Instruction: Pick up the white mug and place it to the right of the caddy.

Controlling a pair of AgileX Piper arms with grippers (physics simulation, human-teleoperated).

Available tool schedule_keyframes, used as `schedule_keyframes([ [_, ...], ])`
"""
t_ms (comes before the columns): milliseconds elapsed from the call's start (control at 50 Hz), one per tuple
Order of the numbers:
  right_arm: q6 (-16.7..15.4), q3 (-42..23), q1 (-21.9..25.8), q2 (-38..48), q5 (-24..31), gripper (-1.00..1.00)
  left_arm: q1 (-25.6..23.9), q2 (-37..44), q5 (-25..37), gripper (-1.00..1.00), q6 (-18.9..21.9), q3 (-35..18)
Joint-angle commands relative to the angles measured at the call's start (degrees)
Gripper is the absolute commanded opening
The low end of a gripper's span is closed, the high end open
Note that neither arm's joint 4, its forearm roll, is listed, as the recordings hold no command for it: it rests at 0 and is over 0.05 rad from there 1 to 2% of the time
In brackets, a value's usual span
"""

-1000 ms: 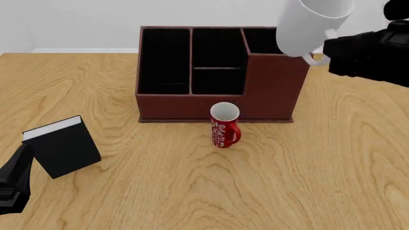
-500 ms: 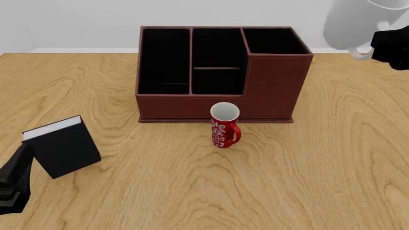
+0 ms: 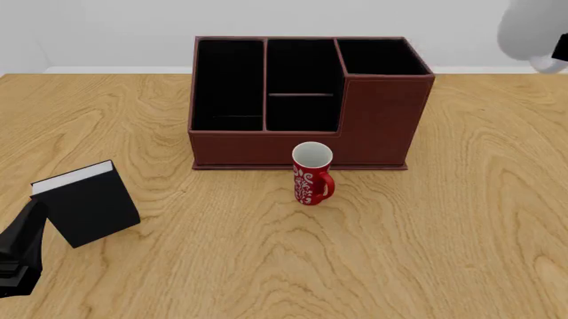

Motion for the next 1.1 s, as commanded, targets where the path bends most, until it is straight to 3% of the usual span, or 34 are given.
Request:
schedule_keyframes([
  [20, 1.69, -2.57, -2.5, 5.02, -1.43, -1.0, 0.0, 0.0, 0.0, 1.0, 0.0, 0.0],
  [560, 1.39, -11.33, -4.83, 19.63, -2.79, -1.0, 0.0, 0.0, 0.0, 1.0, 0.0, 0.0],
  [880, -0.54, -17.02, -5.79, 28.42, -1.72, -1.0, 0.0, 0.0, 0.0, 1.0, 0.0, 0.0],
  [1100, -0.77, -18.07, -4.35, 32.91, -2.72, -1.0, 0.0, 0.0, 0.0, 1.0, 0.0, 0.0],
])
